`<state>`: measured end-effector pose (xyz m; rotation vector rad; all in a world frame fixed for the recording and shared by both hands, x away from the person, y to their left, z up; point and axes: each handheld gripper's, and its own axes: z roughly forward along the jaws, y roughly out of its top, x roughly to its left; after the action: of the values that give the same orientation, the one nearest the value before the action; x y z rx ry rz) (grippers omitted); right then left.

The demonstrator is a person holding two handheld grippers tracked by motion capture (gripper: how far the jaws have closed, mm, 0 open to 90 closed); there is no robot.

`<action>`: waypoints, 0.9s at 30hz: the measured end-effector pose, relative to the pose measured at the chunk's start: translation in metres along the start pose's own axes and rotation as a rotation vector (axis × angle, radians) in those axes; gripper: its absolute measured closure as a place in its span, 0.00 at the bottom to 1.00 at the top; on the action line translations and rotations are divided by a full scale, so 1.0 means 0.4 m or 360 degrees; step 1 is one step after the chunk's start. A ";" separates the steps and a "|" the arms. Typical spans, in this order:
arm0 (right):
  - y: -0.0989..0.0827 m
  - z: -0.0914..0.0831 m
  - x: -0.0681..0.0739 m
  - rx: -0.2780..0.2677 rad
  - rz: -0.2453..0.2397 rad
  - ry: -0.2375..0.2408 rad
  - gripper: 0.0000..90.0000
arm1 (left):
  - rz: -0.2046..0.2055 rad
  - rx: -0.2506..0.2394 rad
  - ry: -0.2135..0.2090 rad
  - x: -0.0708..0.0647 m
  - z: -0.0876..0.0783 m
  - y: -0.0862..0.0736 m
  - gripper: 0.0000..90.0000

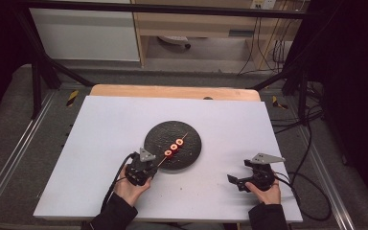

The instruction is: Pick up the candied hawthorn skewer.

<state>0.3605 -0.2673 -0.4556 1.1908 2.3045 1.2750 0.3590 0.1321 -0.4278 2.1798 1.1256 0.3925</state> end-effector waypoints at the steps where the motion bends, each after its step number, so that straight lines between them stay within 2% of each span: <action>1: 0.000 0.000 0.000 0.0001 0.0002 0.0000 0.01 | -0.0007 -0.0015 -0.0001 0.001 -0.002 -0.002 0.98; 6: 0.000 0.000 0.001 0.0011 0.0006 0.0001 0.01 | -0.0013 -0.0074 -0.0044 0.016 -0.015 -0.010 0.98; 17: 0.001 0.002 0.002 -0.0015 0.0039 0.0008 0.01 | -0.0005 -0.0289 -0.0127 0.072 -0.073 -0.062 0.98; 19: 0.005 0.004 0.007 -0.0019 0.0054 0.0009 0.00 | 0.0003 -0.0321 -0.0131 0.080 -0.082 -0.075 0.98; 22: 0.010 0.008 0.012 -0.0020 0.0047 0.0015 0.00 | -0.0006 -0.0361 -0.0180 0.094 -0.094 -0.093 0.98; 27: 0.026 0.019 0.034 -0.0038 0.0052 0.0006 0.00 | 0.0006 -0.0414 -0.0220 0.100 -0.105 -0.108 0.98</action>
<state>0.3617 -0.2496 -0.4498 1.2243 2.2753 1.3133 0.3338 0.2000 -0.4264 1.9495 0.9394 0.3621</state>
